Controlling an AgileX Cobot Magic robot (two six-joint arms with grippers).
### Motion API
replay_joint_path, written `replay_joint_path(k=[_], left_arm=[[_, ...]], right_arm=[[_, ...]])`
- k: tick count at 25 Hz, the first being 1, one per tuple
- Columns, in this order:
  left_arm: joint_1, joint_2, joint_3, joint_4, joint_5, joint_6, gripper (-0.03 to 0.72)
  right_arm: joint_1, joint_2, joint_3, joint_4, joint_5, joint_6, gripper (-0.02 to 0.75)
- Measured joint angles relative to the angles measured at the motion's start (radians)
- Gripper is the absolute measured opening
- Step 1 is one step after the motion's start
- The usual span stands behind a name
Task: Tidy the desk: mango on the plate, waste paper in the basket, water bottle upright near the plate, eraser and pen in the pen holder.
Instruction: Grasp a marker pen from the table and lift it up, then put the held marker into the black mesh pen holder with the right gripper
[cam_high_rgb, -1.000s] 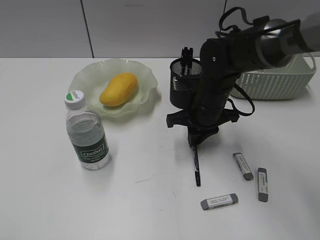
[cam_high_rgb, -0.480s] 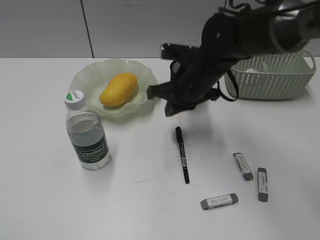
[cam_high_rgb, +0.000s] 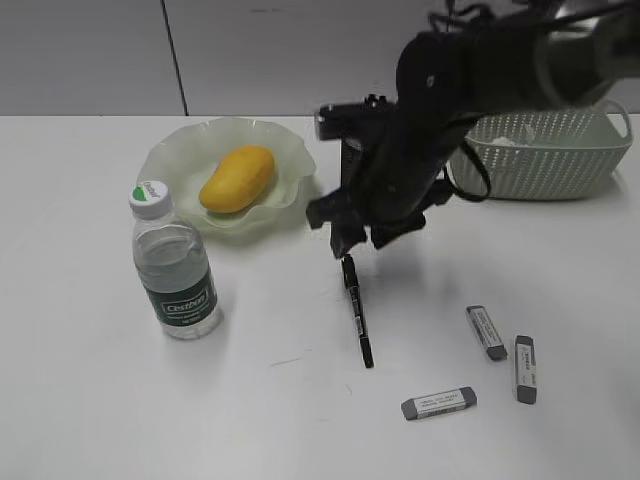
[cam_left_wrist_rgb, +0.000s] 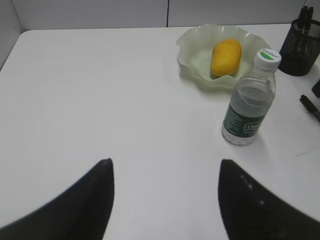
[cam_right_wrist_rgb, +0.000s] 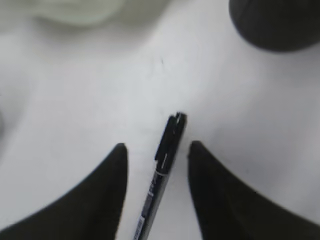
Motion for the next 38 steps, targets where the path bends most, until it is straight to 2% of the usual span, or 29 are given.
replay_joint_path(k=[1, 2, 3, 5, 7, 9, 11, 12, 17, 20, 25, 27, 29, 33, 36, 38], left_arm=[[0.000, 0.000, 0.000, 0.000, 0.000, 0.000, 0.487], [0.000, 0.000, 0.000, 0.000, 0.000, 0.000, 0.487], [0.000, 0.000, 0.000, 0.000, 0.000, 0.000, 0.487], [0.000, 0.000, 0.000, 0.000, 0.000, 0.000, 0.487], [0.000, 0.000, 0.000, 0.000, 0.000, 0.000, 0.487], [0.000, 0.000, 0.000, 0.000, 0.000, 0.000, 0.487], [0.000, 0.000, 0.000, 0.000, 0.000, 0.000, 0.487], [0.000, 0.000, 0.000, 0.000, 0.000, 0.000, 0.487], [0.000, 0.000, 0.000, 0.000, 0.000, 0.000, 0.487], [0.000, 0.000, 0.000, 0.000, 0.000, 0.000, 0.487], [0.000, 0.000, 0.000, 0.000, 0.000, 0.000, 0.487], [0.000, 0.000, 0.000, 0.000, 0.000, 0.000, 0.487], [0.000, 0.000, 0.000, 0.001, 0.000, 0.000, 0.487], [0.000, 0.000, 0.000, 0.002, 0.000, 0.000, 0.487], [0.000, 0.000, 0.000, 0.002, 0.000, 0.000, 0.487], [0.000, 0.000, 0.000, 0.002, 0.000, 0.000, 0.487]], right_arm=[[0.000, 0.025, 0.002, -0.003, 0.015, 0.018, 0.472], [0.001, 0.052, 0.003, -0.003, 0.020, 0.034, 0.512], [0.001, 0.074, 0.005, -0.003, 0.026, 0.044, 0.531], [0.001, 0.108, 0.005, -0.002, 0.029, 0.051, 0.518], [0.001, 0.124, 0.004, 0.001, 0.031, 0.056, 0.457], [0.001, 0.129, 0.000, 0.004, 0.031, 0.057, 0.347], [0.001, 0.133, -0.001, 0.012, 0.028, 0.058, 0.148], [0.001, 0.133, -0.001, 0.020, 0.027, 0.059, 0.101], [0.001, 0.083, 0.011, 0.026, -0.029, 0.055, 0.105], [0.002, -0.078, 0.063, -0.007, -0.241, 0.045, 0.105], [-0.022, -0.345, 0.276, -0.211, -0.917, 0.025, 0.105], [-0.049, -0.336, 0.342, -0.202, -1.144, -0.037, 0.105], [-0.074, -0.269, 0.371, -0.130, -1.310, -0.106, 0.105], [-0.100, -0.098, 0.377, -0.039, -1.499, -0.146, 0.105], [-0.102, -0.014, 0.377, -0.013, -1.518, -0.150, 0.105], [-0.102, 0.018, 0.377, -0.008, -1.518, -0.150, 0.139]])
